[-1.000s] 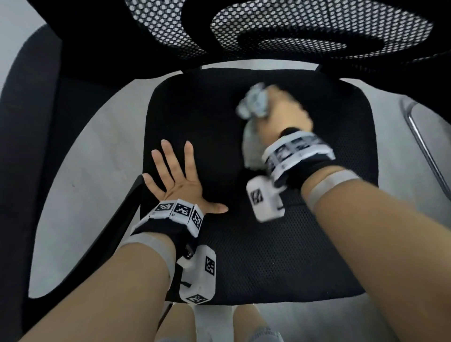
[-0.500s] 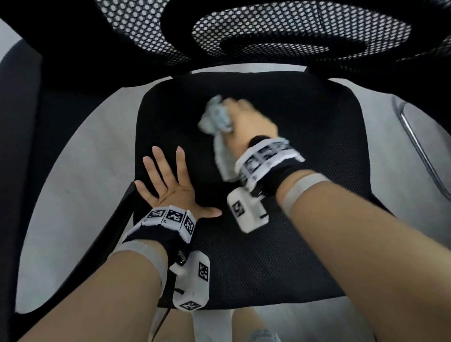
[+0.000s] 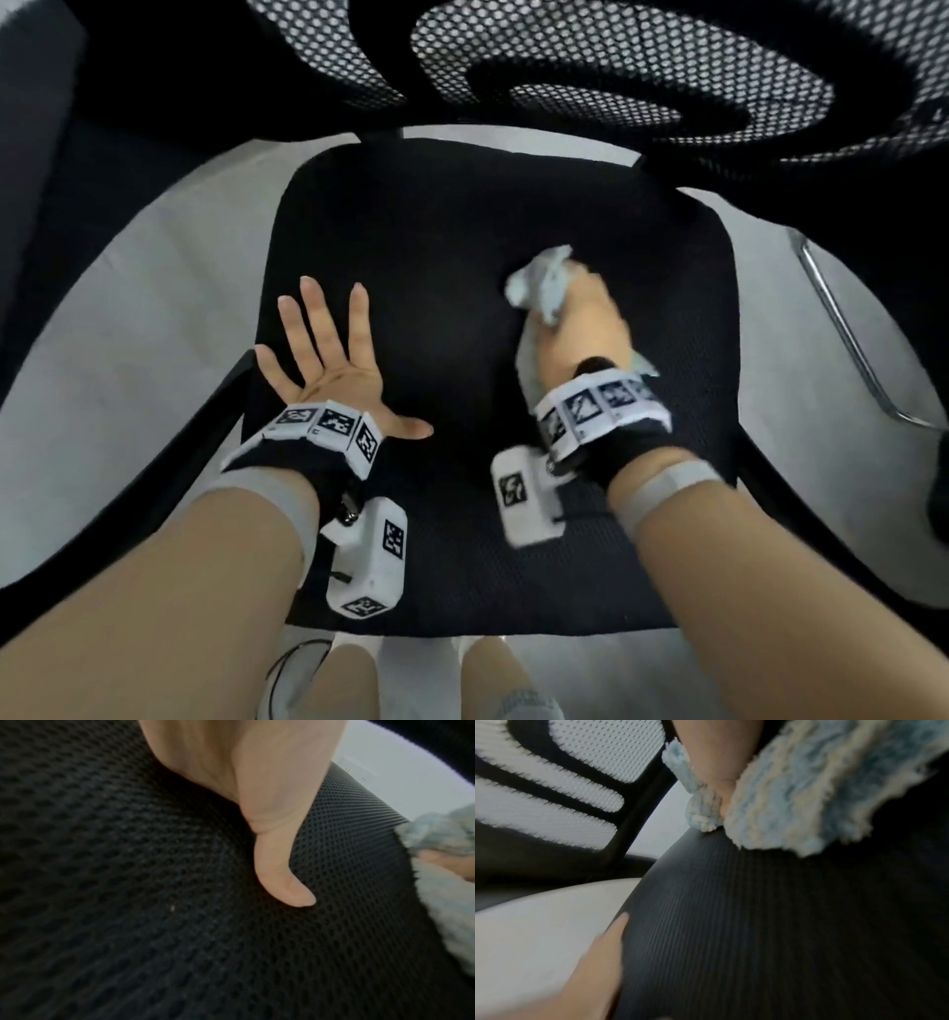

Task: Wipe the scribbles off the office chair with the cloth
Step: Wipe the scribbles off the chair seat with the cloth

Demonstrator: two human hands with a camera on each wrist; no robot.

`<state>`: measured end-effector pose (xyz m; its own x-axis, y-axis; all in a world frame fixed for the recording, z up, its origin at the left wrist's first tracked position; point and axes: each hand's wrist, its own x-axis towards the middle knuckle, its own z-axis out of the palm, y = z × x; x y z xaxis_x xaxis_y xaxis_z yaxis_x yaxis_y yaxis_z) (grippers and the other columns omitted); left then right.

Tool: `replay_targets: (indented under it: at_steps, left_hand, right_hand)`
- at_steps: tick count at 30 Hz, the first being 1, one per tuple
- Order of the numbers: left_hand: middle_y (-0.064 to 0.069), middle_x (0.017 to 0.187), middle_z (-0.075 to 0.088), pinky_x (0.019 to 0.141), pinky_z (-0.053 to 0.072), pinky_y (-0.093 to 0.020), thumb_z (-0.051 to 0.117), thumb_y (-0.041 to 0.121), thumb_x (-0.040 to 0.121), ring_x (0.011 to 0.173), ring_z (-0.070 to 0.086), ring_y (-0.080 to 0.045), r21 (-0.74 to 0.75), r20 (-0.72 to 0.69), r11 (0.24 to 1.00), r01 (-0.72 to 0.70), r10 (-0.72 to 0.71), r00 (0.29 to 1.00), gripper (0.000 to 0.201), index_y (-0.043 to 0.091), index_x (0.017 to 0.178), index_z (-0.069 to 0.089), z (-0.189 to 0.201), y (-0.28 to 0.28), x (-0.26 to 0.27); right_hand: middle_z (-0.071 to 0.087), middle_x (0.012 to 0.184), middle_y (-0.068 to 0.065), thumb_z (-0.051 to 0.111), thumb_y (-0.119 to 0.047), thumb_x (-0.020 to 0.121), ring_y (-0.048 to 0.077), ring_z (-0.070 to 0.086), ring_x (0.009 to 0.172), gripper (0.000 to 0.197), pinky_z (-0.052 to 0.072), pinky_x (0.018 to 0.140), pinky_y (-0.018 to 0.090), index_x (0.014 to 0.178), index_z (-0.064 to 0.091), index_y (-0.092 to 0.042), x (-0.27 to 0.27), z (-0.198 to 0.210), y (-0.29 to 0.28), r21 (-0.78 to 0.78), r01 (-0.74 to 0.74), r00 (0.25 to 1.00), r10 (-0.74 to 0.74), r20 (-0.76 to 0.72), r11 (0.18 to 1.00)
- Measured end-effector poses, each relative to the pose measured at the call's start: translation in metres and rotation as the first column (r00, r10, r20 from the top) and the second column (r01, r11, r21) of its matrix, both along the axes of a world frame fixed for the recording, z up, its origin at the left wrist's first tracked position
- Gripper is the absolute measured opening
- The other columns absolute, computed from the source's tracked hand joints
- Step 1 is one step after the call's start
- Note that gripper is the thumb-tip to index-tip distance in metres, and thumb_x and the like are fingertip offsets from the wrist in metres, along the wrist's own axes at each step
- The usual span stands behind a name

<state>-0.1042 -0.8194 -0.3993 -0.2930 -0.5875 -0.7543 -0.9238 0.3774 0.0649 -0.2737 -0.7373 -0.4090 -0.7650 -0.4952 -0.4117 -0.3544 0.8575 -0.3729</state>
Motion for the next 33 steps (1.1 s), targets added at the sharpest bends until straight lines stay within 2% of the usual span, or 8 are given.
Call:
replay_targets:
  at_steps: [4,10,12,15,17,23,29,33]
  left_hand:
    - [-0.012,0.139,-0.05,0.108,-0.016,-0.056,0.075,0.065,0.048,0.133,-0.04,-0.031,-0.002,0.004,1.0,-0.003,0.003,1.0,0.147,0.031,0.113,-0.052,0.007,0.002,-0.001]
    - [-0.012,0.145,-0.043,0.11,-0.011,-0.058,0.072,0.061,0.06,0.136,-0.035,-0.032,-0.043,-0.016,0.996,-0.077,0.076,0.997,0.138,0.028,0.133,-0.04,0.011,0.025,-0.002]
    - [-0.013,0.143,-0.044,0.11,-0.011,-0.06,0.071,0.064,0.058,0.135,-0.036,-0.033,0.028,-0.01,0.996,-0.086,0.087,0.996,0.139,0.026,0.133,-0.041,0.013,0.05,-0.003]
    - [-0.013,0.138,-0.05,0.107,-0.014,-0.061,0.075,0.068,0.044,0.132,-0.041,-0.034,0.131,0.036,0.989,-0.073,0.069,0.997,0.153,0.025,0.122,-0.05,0.013,0.092,-0.004]
    - [-0.013,0.137,-0.052,0.106,-0.015,-0.062,0.074,0.069,0.043,0.13,-0.043,-0.034,0.136,0.057,0.987,-0.089,0.082,0.995,0.151,0.027,0.115,-0.052,0.011,0.104,-0.004]
    - [-0.014,0.136,-0.053,0.104,-0.018,-0.062,0.072,0.071,0.045,0.129,-0.044,-0.035,0.147,0.035,0.985,-0.088,0.084,0.996,0.147,0.029,0.112,-0.053,0.013,0.103,-0.008]
    - [-0.014,0.136,-0.052,0.105,-0.016,-0.062,0.076,0.064,0.047,0.129,-0.043,-0.035,0.128,0.082,0.989,-0.076,0.065,0.995,0.15,0.027,0.115,-0.052,0.015,0.102,-0.011]
    - [-0.016,0.135,-0.053,0.105,-0.013,-0.064,0.081,0.055,0.049,0.129,-0.043,-0.037,0.117,0.104,0.99,-0.083,0.071,0.992,0.153,0.026,0.114,-0.054,0.015,0.102,-0.016]
  right_hand:
    - [0.05,0.121,0.008,0.051,-0.018,0.085,0.03,0.049,0.112,0.048,0.036,0.092,0.043,0.131,0.037,-0.02,0.015,0.012,0.036,0.152,-0.448,0.89,0.456,-0.019,0.881]
    - [0.049,0.123,0.014,0.054,-0.021,0.084,0.037,0.047,0.114,0.045,0.037,0.091,0.048,0.125,0.04,-0.015,-0.03,0.018,0.084,0.14,0.027,0.996,-0.016,-0.082,0.99]
    - [0.05,0.121,0.011,0.054,-0.016,0.082,0.035,0.047,0.113,0.044,0.038,0.089,0.047,0.123,0.04,-0.018,0.002,0.016,0.078,0.184,-0.06,0.996,0.072,-0.058,0.981]
    - [0.049,0.122,0.006,0.052,-0.014,0.083,0.032,0.047,0.111,0.049,0.036,0.089,0.045,0.128,0.036,-0.023,0.054,0.012,0.079,0.15,-0.403,0.914,0.405,0.018,0.903]
    - [0.049,0.12,0.006,0.054,-0.02,0.082,0.032,0.048,0.109,0.049,0.036,0.088,0.044,0.128,0.037,-0.024,0.041,0.011,0.095,0.138,-0.476,0.875,0.483,-0.018,0.868]
    - [0.052,0.118,0.013,0.054,-0.027,0.086,0.036,0.049,0.109,0.043,0.039,0.09,0.048,0.125,0.04,-0.017,-0.026,0.008,0.152,0.081,0.065,0.991,-0.054,-0.123,0.995]
    - [0.051,0.116,0.012,0.056,-0.02,0.084,0.035,0.045,0.11,0.042,0.034,0.092,0.044,0.124,0.044,-0.014,0.037,0.012,0.208,0.154,0.127,0.992,-0.124,-0.03,0.98]
    - [0.05,0.117,0.01,0.055,-0.023,0.085,0.033,0.044,0.111,0.041,0.032,0.093,0.043,0.124,0.043,-0.017,0.027,0.013,0.194,0.159,0.102,0.995,-0.097,-0.038,0.982]
